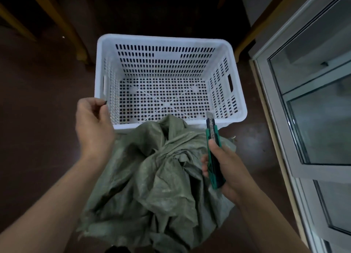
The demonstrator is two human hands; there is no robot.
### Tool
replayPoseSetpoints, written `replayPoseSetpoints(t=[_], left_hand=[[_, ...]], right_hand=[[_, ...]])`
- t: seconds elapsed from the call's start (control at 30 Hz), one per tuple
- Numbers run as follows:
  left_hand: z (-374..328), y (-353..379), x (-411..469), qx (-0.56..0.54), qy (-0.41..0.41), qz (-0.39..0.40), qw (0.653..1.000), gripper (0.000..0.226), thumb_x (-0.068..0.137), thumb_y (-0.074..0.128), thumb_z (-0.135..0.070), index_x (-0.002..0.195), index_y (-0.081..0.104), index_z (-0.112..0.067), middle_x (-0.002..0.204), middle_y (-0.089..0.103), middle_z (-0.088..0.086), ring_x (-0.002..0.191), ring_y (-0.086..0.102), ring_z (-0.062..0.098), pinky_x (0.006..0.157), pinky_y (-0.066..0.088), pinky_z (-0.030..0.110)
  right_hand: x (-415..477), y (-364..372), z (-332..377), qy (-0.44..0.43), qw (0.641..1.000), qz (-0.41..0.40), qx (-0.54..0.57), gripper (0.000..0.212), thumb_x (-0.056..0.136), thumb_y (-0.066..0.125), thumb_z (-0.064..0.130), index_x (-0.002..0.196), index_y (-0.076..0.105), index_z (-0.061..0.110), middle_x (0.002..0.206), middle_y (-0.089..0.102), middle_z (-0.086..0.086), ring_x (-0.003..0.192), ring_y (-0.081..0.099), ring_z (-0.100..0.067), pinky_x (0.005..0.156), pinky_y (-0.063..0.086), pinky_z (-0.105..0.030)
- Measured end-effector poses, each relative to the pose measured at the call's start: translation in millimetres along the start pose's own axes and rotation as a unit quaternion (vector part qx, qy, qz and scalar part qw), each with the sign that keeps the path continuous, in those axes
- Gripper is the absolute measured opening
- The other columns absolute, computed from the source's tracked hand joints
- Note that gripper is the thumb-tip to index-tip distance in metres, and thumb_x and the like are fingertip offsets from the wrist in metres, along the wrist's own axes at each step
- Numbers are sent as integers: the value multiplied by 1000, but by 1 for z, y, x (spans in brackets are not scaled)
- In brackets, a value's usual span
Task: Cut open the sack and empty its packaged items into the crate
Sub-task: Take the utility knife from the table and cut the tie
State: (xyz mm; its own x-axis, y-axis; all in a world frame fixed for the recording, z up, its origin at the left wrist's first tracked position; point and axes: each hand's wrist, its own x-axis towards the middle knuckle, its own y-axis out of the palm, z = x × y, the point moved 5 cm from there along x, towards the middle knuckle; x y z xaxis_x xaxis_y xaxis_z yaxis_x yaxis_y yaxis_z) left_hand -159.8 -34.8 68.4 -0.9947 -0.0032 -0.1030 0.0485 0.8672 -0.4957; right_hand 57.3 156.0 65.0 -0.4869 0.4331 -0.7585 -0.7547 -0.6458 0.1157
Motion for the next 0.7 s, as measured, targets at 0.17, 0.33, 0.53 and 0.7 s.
replayPoseSetpoints(t=[0.17, 0.33, 0.53, 0.7], left_hand=[[48, -5, 23, 143, -55, 95, 984, 27, 89, 58, -15, 114, 50, -22, 116, 62, 6, 103, 59, 25, 86, 48, 36], [62, -2, 25, 357, -18, 157, 921, 43, 86, 59, -21, 128, 51, -16, 137, 48, 11, 129, 41, 31, 110, 21, 50], [62, 11, 10, 331, -23, 208, 920, 39, 91, 45, -12, 130, 49, -14, 142, 40, 10, 135, 32, 28, 113, 15, 43], [39, 45, -24, 264, 16, 237, 935, 40, 90, 50, -14, 129, 49, -10, 139, 43, 14, 133, 34, 30, 114, 25, 42]], right_hand=[[10, 22, -10, -17, 1000, 5, -10, 20, 93, 54, 27, 86, 54, 8, 63, 59, -7, 45, 56, -13, 41, 47, -22], [16, 50, -15, -34, 999, 20, 3, 16, 97, 45, 8, 91, 57, 0, 71, 61, -10, 45, 52, -11, 40, 43, -21], [21, 58, -17, -23, 999, 36, 7, 23, 91, 43, -11, 104, 56, 4, 82, 53, -6, 64, 45, -16, 50, 47, -21], [24, 40, -21, -16, 999, 44, 20, 31, 89, 41, -14, 107, 55, 7, 82, 54, -7, 64, 49, -15, 53, 49, -22]])
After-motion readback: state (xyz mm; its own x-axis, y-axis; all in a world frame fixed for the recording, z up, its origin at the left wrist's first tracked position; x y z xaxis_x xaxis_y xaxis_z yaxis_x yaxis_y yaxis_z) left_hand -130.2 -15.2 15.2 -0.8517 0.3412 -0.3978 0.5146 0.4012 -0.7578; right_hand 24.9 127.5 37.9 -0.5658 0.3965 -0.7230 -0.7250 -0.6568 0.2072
